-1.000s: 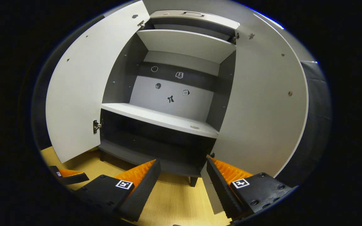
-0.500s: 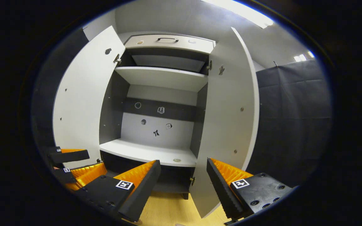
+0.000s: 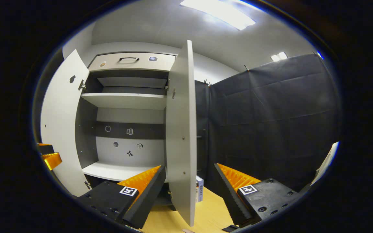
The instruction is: Grasp the bottle in the cabinet with the left hand and place it on the coaster, then close the right door with the right hand and the left door with the left hand.
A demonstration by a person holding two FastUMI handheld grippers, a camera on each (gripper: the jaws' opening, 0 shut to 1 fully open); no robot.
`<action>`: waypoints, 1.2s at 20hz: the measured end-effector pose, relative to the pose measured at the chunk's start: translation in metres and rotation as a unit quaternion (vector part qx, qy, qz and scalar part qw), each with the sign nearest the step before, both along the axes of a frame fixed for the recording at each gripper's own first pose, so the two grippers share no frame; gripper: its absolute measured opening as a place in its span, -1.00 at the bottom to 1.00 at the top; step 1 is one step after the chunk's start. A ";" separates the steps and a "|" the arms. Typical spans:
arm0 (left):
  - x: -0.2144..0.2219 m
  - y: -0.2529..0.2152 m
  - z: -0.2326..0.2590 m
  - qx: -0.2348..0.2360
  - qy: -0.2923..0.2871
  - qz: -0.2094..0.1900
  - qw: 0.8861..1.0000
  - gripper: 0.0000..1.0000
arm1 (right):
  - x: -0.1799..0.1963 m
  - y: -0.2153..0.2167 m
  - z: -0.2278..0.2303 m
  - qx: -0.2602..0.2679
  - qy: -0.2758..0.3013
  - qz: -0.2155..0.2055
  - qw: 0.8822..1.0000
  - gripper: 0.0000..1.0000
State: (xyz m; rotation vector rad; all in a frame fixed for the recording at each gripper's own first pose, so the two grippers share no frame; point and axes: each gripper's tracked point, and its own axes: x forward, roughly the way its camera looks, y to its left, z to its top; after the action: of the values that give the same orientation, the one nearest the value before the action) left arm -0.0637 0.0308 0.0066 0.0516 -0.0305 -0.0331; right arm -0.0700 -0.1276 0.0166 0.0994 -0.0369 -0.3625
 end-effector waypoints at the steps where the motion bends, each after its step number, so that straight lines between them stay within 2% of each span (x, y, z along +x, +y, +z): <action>1: -0.002 0.003 0.002 0.005 0.002 0.012 1.000 0.95 | 0.000 -0.014 -0.003 0.009 0.003 -0.006 1.000 0.94; 4: -0.006 0.007 0.003 0.013 0.011 0.057 0.998 0.96 | 0.013 -0.049 -0.017 0.034 0.021 0.003 0.999 0.96; 9: -0.002 0.007 0.002 -0.007 0.012 0.138 0.990 0.96 | 0.049 -0.077 -0.034 0.078 0.025 0.055 0.995 0.94; 13: -0.008 0.008 -0.002 -0.014 0.016 0.188 0.982 0.96 | 0.070 -0.066 -0.037 0.056 0.024 0.123 0.991 0.95; 15: -0.014 0.014 -0.002 -0.014 0.019 0.215 0.976 0.96 | 0.077 -0.067 -0.042 0.037 0.032 0.137 0.989 0.92; 20: -0.037 0.037 0.012 0.017 0.023 0.282 0.959 0.96 | 0.081 -0.053 -0.039 0.035 0.026 0.181 0.983 0.91; 24: -0.063 0.055 0.014 0.024 0.023 0.319 0.947 0.95 | 0.088 -0.013 -0.039 0.054 0.032 0.237 0.970 0.91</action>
State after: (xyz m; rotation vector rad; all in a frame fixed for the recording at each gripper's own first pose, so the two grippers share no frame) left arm -0.1266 0.0854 0.0205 0.1077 0.0339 0.6135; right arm 0.0185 -0.1405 -0.0223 0.1998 0.0697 0.1104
